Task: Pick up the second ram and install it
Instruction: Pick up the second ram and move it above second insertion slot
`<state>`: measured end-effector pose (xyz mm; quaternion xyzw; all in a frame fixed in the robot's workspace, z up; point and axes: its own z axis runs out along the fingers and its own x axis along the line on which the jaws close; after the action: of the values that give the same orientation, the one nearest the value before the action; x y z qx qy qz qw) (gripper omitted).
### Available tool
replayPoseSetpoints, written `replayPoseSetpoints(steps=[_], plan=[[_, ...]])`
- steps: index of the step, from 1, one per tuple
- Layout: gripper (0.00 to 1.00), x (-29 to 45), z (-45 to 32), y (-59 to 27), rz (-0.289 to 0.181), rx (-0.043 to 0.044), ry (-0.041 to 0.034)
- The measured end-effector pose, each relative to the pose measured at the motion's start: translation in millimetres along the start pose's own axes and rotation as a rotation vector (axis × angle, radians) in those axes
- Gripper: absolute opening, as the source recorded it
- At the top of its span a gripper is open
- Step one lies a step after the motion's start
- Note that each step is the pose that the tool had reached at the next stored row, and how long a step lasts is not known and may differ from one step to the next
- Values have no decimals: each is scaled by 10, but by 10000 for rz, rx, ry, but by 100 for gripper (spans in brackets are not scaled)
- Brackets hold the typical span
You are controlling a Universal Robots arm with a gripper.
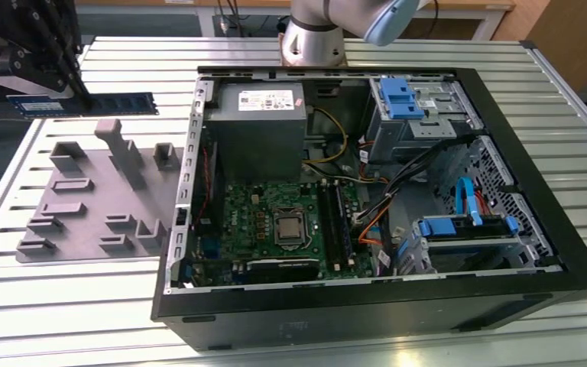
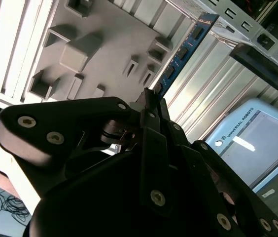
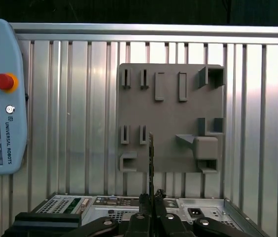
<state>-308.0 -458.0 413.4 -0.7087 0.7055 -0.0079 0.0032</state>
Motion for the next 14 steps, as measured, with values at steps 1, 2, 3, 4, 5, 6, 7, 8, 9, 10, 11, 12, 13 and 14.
replayPoseSetpoints(steps=[1,2,3,4,5,6,7,8,9,10,11,12,13,14], plan=[[14,0,0,-15,0,-1,1],[14,0,0,-29,0,0,1],[14,0,0,-44,0,-1,1],[14,0,0,-57,0,-1,1],[14,0,1,-72,0,0,1],[14,0,1,-85,0,-1,1],[14,0,1,-99,0,0,1],[14,0,1,-112,0,-1,1],[14,0,1,-126,0,-1,1],[14,0,2,-139,0,0,1],[14,1,2,-154,0,0,0],[14,1,2,-167,0,0,1],[14,1,2,-180,0,-1,1],[14,1,3,-192,0,0,0]])
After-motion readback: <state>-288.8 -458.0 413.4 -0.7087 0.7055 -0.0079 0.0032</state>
